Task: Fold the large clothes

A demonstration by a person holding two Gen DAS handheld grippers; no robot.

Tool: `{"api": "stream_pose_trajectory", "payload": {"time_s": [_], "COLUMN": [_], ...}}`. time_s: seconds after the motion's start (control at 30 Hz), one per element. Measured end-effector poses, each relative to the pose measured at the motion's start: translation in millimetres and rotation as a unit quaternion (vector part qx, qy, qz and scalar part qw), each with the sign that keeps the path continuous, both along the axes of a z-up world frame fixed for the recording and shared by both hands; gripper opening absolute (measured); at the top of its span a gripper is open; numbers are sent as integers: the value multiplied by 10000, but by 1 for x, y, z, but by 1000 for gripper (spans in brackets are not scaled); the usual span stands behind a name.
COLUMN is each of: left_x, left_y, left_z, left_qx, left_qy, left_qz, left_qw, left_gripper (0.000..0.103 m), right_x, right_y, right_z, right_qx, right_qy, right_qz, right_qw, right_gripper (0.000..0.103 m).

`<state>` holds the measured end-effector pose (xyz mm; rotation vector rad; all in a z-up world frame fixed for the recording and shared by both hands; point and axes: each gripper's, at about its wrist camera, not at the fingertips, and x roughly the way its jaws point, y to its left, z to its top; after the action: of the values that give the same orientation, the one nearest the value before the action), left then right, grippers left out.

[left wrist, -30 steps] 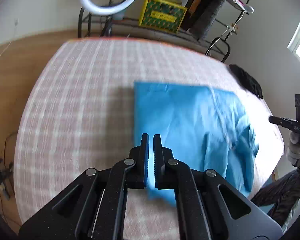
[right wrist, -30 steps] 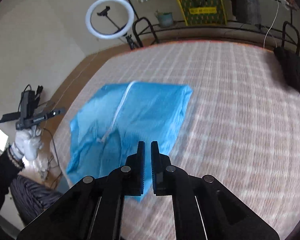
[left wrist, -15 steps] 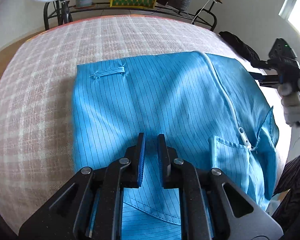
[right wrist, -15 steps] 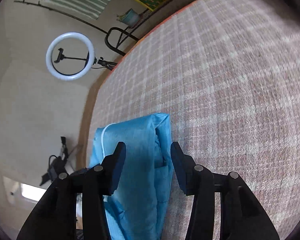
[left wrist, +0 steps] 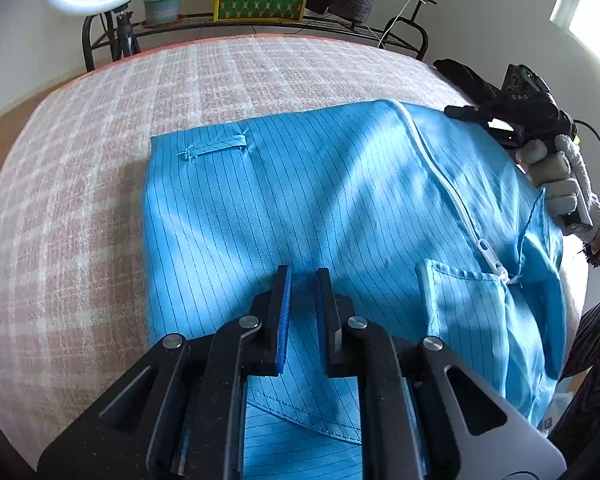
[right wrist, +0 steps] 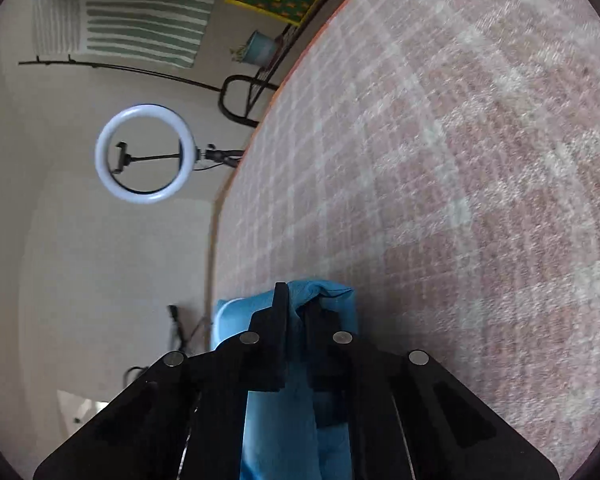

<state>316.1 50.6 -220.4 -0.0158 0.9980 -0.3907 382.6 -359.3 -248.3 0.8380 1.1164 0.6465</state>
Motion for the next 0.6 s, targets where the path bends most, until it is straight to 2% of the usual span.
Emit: {"api": "stream_pose_trajectory", "payload": {"time_s": [0.1,0.17,0.23,0.33,0.4,0.47,0.53,0.6], "left_x": [0,-2,-5,-11,-13,-14,-17,-20], "left_y": [0,6,18,46,57,64,65,64], "left_z": [3,11,22,44,52,47,34,22], "left_qx": [6,-114,-233,-622,-624,-754,-865,-783], "left_qy": [45,104,34,-190,-293,-158,101,264], "left_qz": [-35,10,211,609,744,825,803,787], "left_qw": [10000,9999,9995,9960,9948,9936,9930,9935], "left_gripper": [10,10,11,19,19,19,19,19], "right_x": [-10,-17,-27,-46,-66,-82,-95,-105], "right_y": [-2,-8,-19,-23,-9,14,39,51], "right_z": [13,27,40,62,78,84,81,68], "right_qx": [-797,-1330,-1480,-1688,-1924,-2094,-2424,-2661], "right_qy": [-318,-498,-623,-862,-1236,-1499,-1595,-1464], "right_qz": [-79,-176,-152,-119,193,729,1109,1372], "right_qw": [9963,9897,9869,9818,9733,9635,9505,9428], "right_gripper": [3,4,7,8,8,8,8,8]}}
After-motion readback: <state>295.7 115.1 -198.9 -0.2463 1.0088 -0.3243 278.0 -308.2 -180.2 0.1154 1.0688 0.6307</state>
